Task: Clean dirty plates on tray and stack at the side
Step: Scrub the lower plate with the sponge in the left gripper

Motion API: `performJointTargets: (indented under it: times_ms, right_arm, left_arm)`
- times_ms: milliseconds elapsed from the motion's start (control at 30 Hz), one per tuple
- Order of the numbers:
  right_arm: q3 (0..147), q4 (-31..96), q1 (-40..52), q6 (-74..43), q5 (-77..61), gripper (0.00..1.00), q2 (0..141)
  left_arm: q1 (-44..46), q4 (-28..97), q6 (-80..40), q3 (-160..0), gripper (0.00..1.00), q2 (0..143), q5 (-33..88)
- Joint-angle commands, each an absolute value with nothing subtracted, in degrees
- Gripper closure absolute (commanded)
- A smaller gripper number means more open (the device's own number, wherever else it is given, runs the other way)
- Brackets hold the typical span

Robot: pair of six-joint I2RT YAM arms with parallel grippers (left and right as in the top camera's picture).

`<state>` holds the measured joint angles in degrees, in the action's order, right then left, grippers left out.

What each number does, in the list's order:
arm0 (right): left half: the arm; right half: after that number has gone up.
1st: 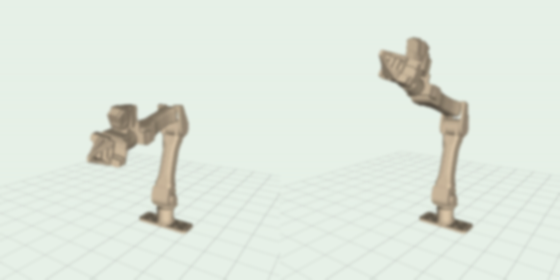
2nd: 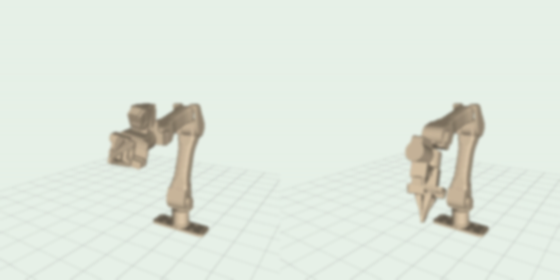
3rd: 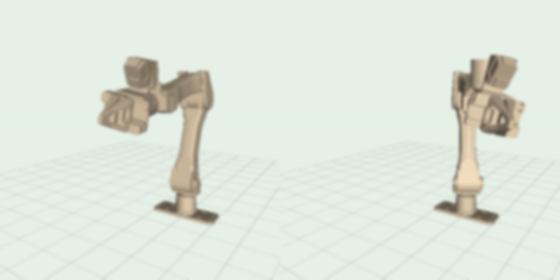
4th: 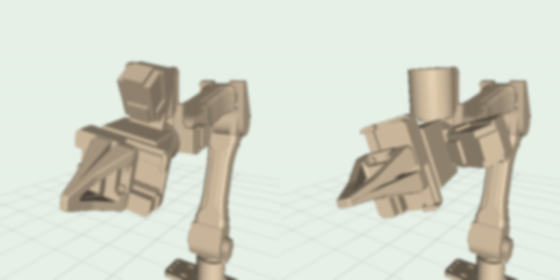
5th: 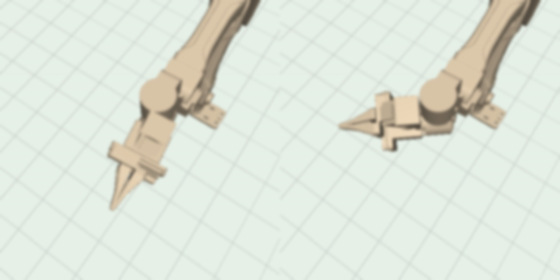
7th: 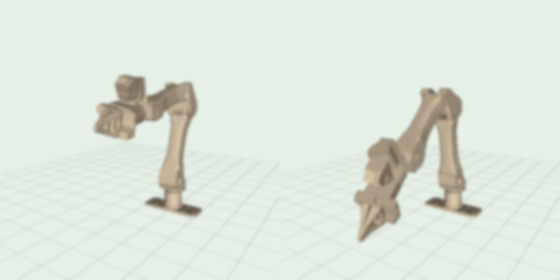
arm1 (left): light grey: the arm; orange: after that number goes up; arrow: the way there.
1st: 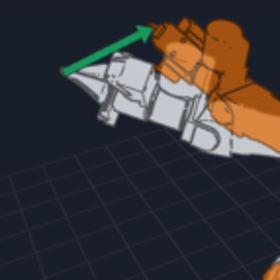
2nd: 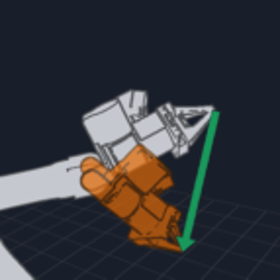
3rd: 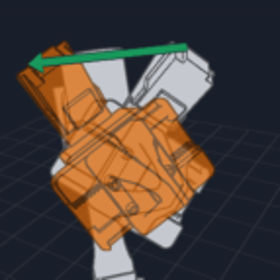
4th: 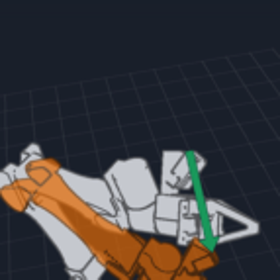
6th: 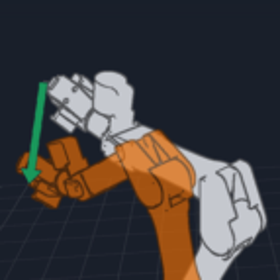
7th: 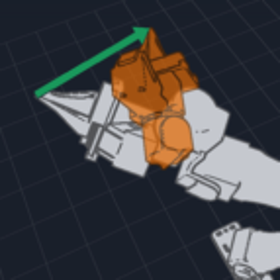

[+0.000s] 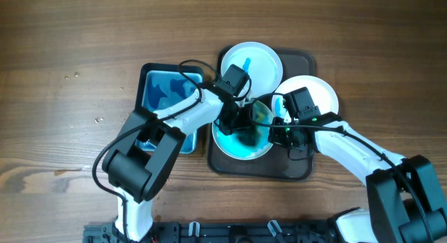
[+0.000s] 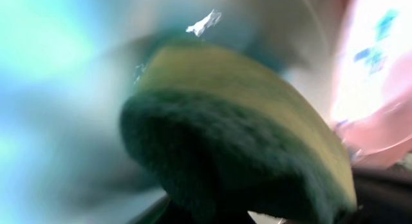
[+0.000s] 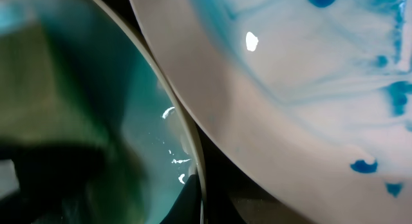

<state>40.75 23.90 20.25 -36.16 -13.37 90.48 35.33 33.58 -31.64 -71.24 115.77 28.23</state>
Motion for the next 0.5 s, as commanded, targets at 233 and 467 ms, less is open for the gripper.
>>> performJointTargets:
  times_ms: [233,467]
  right_arm:
    - [39.3,24.9,20.0,-36.0,-7.7,0.96,92.7]
    - [39.3,24.8,20.0,-36.0,-7.7,0.96,92.7]
  left_arm:
    - [29.4,50.8,-28.7,-69.0,0.96,118.1,-1.0]
    - [25.7,45.5,-29.2,-72.4,0.96,117.8,6.1]
